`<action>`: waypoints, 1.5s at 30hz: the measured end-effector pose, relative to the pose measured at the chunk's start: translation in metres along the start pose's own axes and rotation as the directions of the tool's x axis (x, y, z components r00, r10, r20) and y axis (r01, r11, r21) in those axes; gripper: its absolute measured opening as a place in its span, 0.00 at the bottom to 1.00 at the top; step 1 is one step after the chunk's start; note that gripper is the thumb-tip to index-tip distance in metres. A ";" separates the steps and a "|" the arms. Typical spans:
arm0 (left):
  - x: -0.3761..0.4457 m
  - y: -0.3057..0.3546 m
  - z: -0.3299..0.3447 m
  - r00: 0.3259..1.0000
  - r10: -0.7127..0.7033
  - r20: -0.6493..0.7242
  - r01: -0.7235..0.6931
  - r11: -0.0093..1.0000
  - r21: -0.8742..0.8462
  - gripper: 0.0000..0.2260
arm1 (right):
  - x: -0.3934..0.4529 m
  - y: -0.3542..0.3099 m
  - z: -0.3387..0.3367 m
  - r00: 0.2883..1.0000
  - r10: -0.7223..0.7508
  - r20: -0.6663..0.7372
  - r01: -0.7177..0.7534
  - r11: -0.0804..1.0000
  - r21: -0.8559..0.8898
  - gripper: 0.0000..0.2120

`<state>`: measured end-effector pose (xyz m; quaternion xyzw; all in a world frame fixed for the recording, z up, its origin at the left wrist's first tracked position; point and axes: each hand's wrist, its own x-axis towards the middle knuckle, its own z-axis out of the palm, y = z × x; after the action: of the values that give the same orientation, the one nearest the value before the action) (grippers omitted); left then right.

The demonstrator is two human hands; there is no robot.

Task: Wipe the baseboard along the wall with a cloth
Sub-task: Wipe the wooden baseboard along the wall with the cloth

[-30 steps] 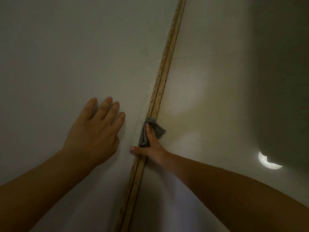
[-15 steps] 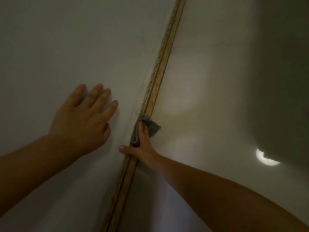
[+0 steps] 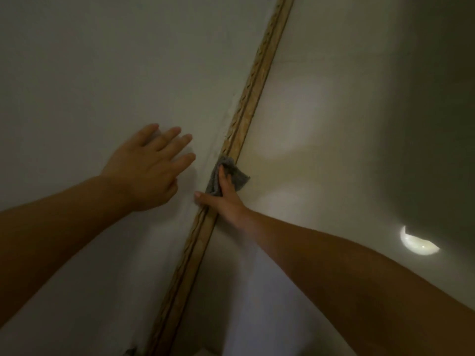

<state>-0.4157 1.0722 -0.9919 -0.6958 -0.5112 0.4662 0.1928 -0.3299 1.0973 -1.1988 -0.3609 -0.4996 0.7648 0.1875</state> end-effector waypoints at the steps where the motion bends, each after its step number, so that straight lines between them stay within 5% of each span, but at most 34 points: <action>1: -0.002 0.004 0.002 1.000 -0.009 -0.003 0.009 0.999 -0.034 0.28 | -0.002 -0.001 0.001 1.000 -0.003 0.007 0.003 1.000 0.022 0.53; 14: -0.020 0.002 -0.003 0.999 -0.015 -0.038 0.011 0.994 -0.108 0.27 | -0.021 -0.001 0.016 0.990 0.058 0.126 -0.049 0.996 -0.073 0.57; 31: -0.018 -0.002 0.011 0.993 0.084 -0.077 -0.083 0.996 0.011 0.27 | -0.017 0.019 0.034 0.998 -0.034 -0.044 0.032 0.998 -0.050 0.56; 45: -0.015 0.001 0.014 0.993 0.072 -0.089 -0.068 0.997 0.046 0.26 | -0.031 0.015 0.056 0.991 -0.011 -0.131 0.023 0.996 0.088 0.44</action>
<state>-0.4274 1.0558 -0.9928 -0.7295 -0.4670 0.4514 0.2144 -0.3498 1.0356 -1.1875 -0.3970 -0.4546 0.7596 0.2423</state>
